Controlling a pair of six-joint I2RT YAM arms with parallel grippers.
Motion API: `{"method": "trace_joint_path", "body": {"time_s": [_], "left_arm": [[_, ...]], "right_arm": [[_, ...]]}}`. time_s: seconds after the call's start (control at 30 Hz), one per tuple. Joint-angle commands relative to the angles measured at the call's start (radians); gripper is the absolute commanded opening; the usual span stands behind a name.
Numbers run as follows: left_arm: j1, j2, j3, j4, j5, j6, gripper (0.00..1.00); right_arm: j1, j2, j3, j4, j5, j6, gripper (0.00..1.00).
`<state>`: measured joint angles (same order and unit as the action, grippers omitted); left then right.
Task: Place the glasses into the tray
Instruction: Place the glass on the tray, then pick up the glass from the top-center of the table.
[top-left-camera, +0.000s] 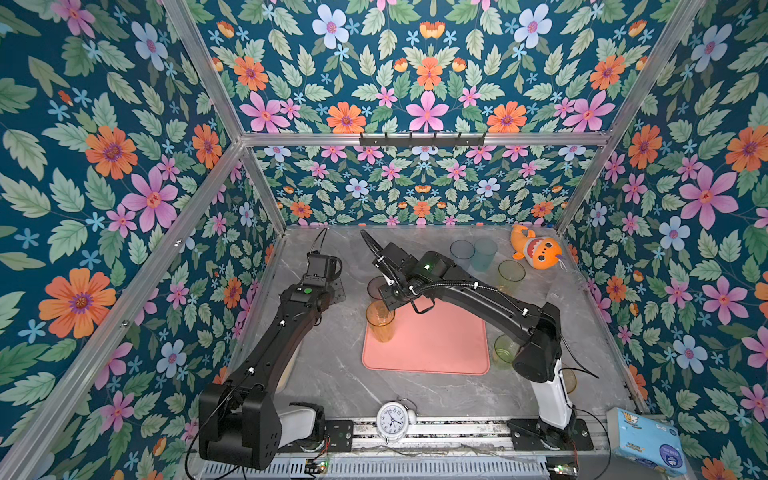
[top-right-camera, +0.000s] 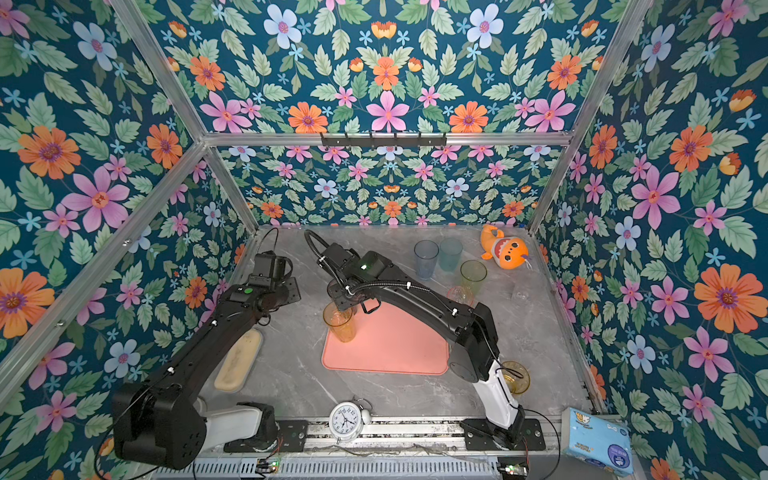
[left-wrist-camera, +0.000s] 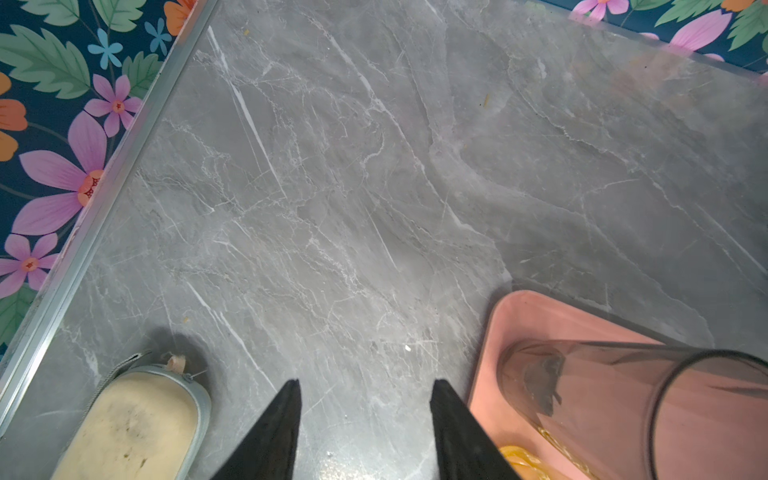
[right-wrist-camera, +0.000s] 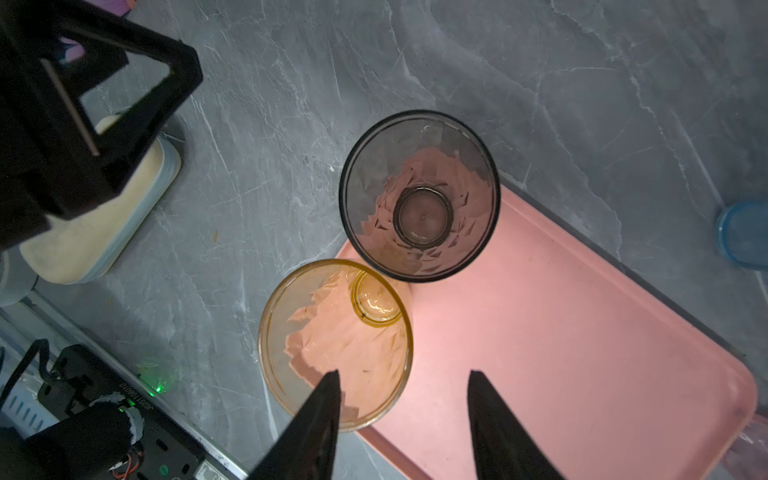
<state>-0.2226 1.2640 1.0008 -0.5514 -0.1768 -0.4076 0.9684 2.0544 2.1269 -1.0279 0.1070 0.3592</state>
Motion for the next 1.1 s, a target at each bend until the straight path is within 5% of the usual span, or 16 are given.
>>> {"method": "trace_joint_path", "body": {"time_s": [0.0,0.43,1.07], "left_arm": [[0.002,-0.007,0.001,0.011,0.003,0.007,0.54],[0.003,-0.028,-0.007,0.011,0.0,0.001,0.54],[0.005,-0.032,-0.019,0.013,0.005,0.001,0.54]], "right_arm": [[0.001,-0.031,0.005,-0.023,0.031,-0.02,0.52],[-0.082,-0.133,-0.036,-0.011,0.137,-0.063,0.54],[-0.411,-0.244,-0.253,0.154,0.115,-0.057,0.55]]}}
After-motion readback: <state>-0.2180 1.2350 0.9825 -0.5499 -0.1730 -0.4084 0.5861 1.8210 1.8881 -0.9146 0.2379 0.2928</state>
